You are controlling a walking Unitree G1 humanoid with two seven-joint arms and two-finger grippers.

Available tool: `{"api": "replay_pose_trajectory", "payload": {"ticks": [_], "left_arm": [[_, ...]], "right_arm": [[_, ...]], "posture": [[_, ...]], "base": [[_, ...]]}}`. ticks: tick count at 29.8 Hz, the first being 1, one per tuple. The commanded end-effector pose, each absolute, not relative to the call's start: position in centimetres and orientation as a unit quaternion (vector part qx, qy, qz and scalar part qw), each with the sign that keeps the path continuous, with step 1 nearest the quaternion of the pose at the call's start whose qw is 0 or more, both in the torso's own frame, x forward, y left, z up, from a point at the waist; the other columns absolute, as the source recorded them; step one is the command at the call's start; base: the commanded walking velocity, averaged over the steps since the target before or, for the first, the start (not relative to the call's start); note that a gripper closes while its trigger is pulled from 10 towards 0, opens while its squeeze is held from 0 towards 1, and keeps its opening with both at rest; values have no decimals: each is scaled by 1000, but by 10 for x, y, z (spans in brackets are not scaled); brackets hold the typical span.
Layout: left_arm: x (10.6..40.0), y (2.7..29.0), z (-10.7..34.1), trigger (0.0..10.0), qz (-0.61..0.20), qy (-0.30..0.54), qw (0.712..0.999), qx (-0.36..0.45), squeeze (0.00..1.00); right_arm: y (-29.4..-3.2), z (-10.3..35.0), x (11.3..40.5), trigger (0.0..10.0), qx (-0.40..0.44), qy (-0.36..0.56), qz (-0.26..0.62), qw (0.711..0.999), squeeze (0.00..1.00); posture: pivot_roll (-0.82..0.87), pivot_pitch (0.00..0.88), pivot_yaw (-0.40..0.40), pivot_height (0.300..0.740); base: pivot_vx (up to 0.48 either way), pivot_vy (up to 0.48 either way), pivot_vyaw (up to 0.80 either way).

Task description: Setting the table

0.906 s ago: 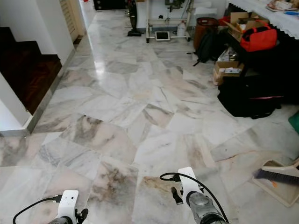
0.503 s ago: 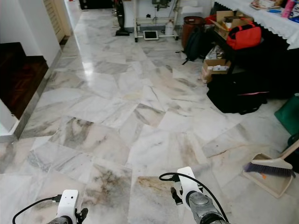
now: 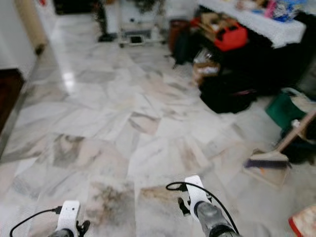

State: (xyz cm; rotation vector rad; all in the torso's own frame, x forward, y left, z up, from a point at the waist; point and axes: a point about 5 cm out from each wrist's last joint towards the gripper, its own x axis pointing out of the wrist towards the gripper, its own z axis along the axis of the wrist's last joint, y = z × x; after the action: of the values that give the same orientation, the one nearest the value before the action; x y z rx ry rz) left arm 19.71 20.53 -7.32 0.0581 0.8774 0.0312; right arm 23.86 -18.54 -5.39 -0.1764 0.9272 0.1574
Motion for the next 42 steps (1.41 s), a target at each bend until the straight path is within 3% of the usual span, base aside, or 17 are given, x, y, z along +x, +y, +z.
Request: {"api": "replay_pose_trajectory", "payload": {"ticks": [1, 9, 17, 21, 29, 42], "left_arm": [[196, 203, -74, 10000, 14, 428, 903, 26, 0], [195, 205, -74, 10000, 14, 429, 903, 29, 0], [193, 207, -75, 10000, 18, 436, 899, 27, 0], [190, 207, -77, 10000, 48, 436, 898, -22, 0], [190, 209, -77, 10000, 43, 439, 897, -12, 0], [191, 210, -76, 10000, 44, 438, 898, 2, 0]], "right_arm": [[-186, -52, 241, 10000, -91, 445, 73, 888, 0], [-192, -56, 235, 10000, -43, 455, -35, 889, 0], [-191, -58, 234, 10000, -56, 469, -22, 881, 0], [-189, -59, 232, 10000, -33, 472, -41, 880, 0], [-187, -59, 232, 10000, -29, 469, -37, 882, 0], [-185, -58, 234, 10000, -18, 460, -28, 887, 0]], "posture": [[-1, 0, -9, 740], [-6, 0, 7, 740], [-9, 0, 14, 740], [-11, 0, 19, 740], [-16, 0, 24, 740], [-15, 0, 27, 740]], "base": [[0, 0, -569], [0, 0, -569], [0, 0, -573], [0, 0, -561], [0, 0, -551], [0, 0, 0]]}}
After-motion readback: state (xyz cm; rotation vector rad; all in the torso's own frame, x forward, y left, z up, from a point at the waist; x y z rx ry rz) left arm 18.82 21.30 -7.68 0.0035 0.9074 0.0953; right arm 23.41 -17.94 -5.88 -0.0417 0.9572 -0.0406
